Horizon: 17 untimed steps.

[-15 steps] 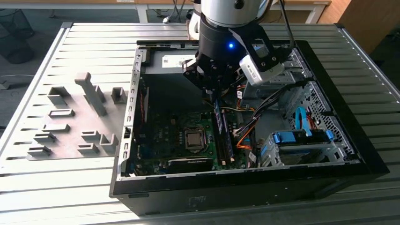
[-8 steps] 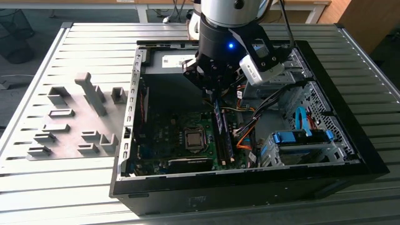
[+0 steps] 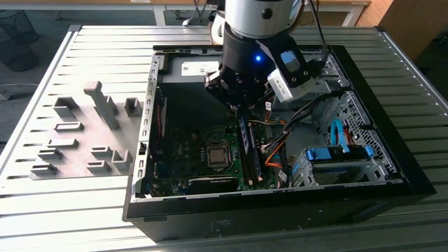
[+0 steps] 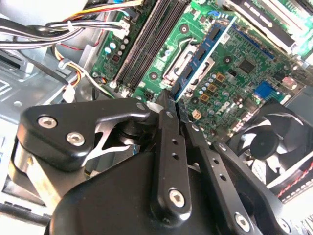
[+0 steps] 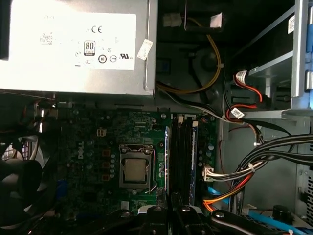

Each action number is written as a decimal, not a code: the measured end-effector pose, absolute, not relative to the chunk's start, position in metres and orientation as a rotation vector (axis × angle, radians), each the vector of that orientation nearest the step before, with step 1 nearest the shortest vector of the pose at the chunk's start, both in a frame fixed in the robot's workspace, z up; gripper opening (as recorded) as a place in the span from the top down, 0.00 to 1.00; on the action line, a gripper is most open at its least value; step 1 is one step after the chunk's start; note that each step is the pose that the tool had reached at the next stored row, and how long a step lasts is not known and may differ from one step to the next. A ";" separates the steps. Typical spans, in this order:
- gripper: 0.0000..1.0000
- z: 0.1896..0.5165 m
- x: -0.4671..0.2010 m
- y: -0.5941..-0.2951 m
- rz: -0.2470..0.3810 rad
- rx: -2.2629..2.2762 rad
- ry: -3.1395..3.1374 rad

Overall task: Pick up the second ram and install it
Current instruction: 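Insert the second ram into the second slot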

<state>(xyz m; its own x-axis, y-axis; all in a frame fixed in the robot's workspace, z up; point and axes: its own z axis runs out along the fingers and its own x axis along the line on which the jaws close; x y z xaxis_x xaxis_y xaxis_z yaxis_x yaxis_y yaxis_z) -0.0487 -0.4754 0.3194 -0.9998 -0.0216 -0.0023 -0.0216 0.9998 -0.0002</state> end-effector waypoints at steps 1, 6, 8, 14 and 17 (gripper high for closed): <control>0.86 0.318 -0.049 -0.475 0.000 -0.033 3.139; 0.86 0.308 -0.044 -0.475 -0.001 -0.031 3.139; 0.86 0.305 -0.042 -0.475 -0.001 -0.028 3.139; 0.86 0.294 -0.040 -0.475 -0.001 -0.024 3.139; 0.86 0.290 -0.040 -0.475 -0.001 -0.020 3.139</control>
<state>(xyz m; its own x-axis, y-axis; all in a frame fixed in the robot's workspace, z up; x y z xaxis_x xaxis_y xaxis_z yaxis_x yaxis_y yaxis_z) -0.0395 -0.4755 0.2903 -0.9999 -0.0128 -0.0022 -0.0128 0.9999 -0.0006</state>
